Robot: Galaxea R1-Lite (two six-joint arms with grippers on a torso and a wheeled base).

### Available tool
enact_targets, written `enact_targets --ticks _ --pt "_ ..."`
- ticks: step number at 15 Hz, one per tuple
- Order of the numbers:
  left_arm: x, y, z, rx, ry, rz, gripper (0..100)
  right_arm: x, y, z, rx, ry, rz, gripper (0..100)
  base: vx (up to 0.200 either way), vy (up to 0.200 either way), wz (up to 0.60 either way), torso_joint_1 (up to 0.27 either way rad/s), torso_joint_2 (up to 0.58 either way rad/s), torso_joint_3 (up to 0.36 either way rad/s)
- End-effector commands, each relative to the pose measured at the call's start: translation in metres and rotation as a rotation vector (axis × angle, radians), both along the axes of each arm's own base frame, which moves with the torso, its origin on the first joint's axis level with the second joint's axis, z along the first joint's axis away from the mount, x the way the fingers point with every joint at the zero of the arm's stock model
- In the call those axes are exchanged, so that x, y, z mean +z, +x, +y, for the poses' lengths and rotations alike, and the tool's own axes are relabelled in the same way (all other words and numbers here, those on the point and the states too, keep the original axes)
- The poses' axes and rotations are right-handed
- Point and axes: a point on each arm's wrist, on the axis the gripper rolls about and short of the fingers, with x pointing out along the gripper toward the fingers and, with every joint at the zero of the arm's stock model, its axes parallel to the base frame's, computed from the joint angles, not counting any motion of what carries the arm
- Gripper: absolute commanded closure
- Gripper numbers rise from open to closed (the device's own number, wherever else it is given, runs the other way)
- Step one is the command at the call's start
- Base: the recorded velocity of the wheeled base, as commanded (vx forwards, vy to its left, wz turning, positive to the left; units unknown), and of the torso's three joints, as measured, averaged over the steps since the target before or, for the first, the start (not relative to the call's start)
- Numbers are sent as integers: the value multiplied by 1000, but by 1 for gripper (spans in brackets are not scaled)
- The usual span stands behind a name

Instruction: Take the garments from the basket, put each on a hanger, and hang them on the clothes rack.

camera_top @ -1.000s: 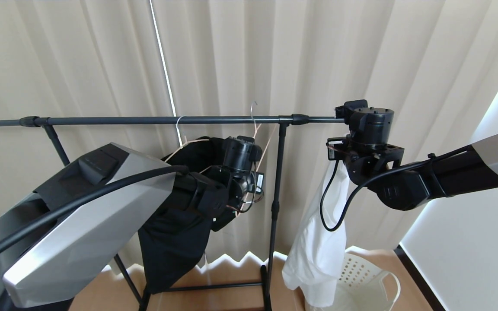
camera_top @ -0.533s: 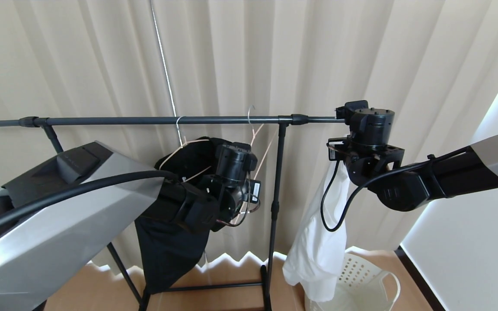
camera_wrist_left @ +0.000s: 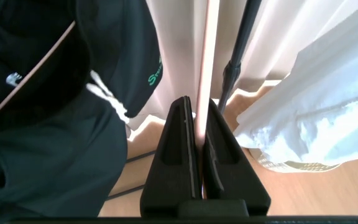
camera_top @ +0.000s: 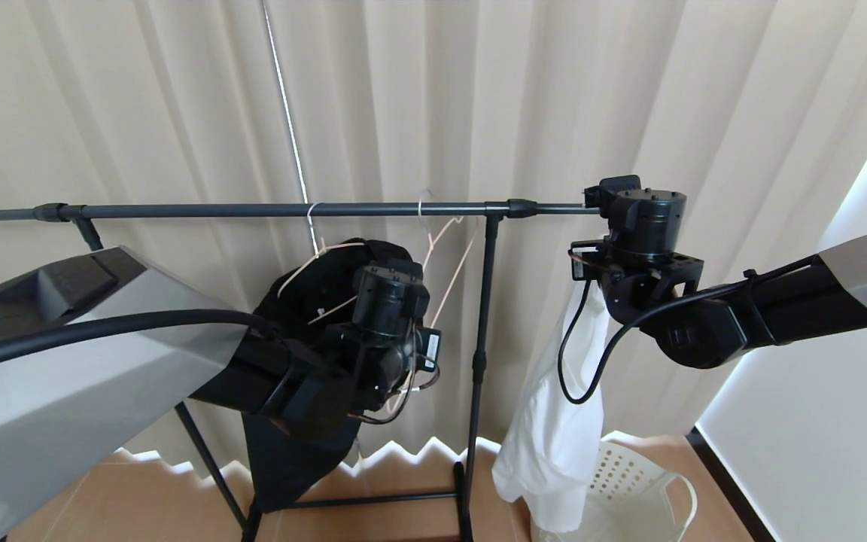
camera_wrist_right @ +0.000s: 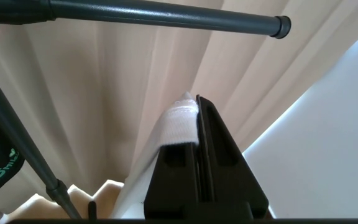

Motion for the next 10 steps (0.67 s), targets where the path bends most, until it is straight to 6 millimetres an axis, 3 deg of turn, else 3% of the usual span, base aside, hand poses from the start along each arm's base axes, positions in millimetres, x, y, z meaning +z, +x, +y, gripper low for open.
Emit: enact_targets --ticks 1,9,10 --pt "2 -10 6 -4 2 2 100 0 0 0 0 -2 1 100 0 0 0 0 0 0" --pt "-2 -59 37 -32 -6 -5 100 -2 -1 0 3 -2 6 100 0 0 0 0 0 0" --pt "-6 -82 53 -115 -11 11 100 -1 -2 2 9 -1 4 100 0 0 0 0 0 0"
